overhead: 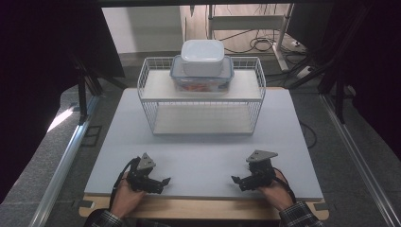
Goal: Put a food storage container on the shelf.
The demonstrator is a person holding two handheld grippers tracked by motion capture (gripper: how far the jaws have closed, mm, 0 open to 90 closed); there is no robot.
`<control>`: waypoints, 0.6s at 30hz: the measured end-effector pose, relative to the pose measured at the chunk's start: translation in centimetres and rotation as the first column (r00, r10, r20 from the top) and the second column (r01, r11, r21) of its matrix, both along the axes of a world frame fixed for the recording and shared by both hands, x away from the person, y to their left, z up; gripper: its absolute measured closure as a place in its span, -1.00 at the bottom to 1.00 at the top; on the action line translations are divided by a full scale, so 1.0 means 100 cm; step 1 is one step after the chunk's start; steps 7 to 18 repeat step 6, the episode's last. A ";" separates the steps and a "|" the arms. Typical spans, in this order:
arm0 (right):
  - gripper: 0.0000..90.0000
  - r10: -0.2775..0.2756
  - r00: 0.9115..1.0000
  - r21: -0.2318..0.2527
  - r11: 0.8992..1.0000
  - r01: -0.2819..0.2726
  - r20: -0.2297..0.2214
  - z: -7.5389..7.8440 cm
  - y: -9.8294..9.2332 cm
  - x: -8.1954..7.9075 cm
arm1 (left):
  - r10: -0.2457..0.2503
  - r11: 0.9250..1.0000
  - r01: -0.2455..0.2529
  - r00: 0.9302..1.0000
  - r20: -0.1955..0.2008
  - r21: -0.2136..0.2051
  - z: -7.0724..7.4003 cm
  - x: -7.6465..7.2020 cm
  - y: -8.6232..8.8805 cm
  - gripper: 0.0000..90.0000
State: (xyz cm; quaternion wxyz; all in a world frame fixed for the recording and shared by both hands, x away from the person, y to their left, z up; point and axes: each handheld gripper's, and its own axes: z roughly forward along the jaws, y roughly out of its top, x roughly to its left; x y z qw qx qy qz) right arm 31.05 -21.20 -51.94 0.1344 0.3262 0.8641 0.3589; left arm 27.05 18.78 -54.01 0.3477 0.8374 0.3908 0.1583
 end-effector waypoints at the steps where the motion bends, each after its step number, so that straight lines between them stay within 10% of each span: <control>1: -1.00 0.000 1.000 -0.004 1.000 0.000 -0.003 0.000 0.000 0.000 | 0.000 1.000 0.000 1.000 0.000 0.002 0.000 0.000 0.000 -0.99; 18: -1.00 0.000 1.000 -0.016 1.000 0.000 -0.003 -0.002 0.001 0.000 | 0.002 1.000 -0.002 1.000 0.002 0.001 0.000 0.000 -0.001 -0.99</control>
